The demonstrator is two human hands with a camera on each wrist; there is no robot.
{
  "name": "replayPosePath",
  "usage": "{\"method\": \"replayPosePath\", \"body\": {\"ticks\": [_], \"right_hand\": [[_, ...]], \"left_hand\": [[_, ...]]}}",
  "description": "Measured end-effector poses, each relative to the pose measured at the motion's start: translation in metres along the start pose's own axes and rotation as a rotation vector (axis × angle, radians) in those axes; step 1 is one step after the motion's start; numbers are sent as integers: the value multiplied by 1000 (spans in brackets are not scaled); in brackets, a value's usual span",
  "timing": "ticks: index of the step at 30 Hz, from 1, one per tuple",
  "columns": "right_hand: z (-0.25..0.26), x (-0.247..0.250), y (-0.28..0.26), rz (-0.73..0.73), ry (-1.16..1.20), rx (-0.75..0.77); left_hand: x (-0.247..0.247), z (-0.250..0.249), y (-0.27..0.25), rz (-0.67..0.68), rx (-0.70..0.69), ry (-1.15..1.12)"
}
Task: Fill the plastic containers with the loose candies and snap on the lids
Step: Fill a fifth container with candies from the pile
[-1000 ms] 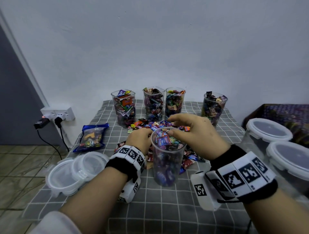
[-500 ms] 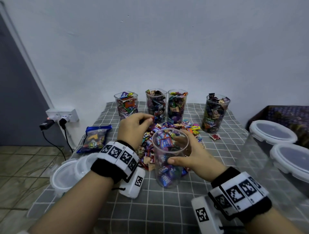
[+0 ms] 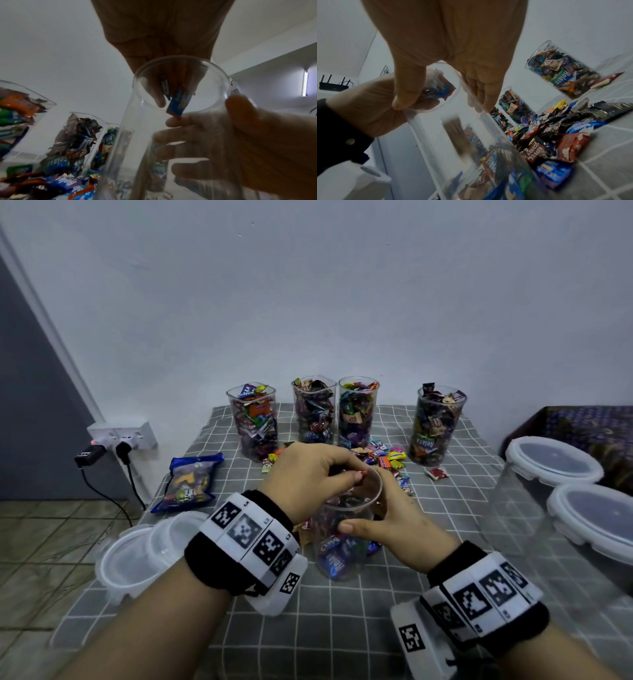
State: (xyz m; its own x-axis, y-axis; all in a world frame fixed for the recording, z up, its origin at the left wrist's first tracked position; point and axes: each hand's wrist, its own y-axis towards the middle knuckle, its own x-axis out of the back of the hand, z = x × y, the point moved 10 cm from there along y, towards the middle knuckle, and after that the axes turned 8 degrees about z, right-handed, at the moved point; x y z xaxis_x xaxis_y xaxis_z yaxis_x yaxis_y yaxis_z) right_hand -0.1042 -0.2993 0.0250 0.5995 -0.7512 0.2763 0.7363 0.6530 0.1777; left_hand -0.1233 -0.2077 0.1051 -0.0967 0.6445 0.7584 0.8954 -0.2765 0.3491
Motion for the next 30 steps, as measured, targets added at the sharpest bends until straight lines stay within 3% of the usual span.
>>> {"method": "replayPosePath", "body": {"ticks": [9,13,20,26,30], "right_hand": [[0,-1,-3,-12,-28,-12],[-2,-1,-4,-32,-39,-18],[3,0,-5,-34,-67,-10],[2,3,-5,-45,-96,-24],[-2,3,-4,-22,-92,-61]], "left_hand": [[-5,-19,-8,-26,-104,208],[-10,-33,-11,-15,-174,428],[-11,-34,-12,117,-154,377],[1,-45,-10,59,-266,532],[22,-20,-2,57,-93,395]]}}
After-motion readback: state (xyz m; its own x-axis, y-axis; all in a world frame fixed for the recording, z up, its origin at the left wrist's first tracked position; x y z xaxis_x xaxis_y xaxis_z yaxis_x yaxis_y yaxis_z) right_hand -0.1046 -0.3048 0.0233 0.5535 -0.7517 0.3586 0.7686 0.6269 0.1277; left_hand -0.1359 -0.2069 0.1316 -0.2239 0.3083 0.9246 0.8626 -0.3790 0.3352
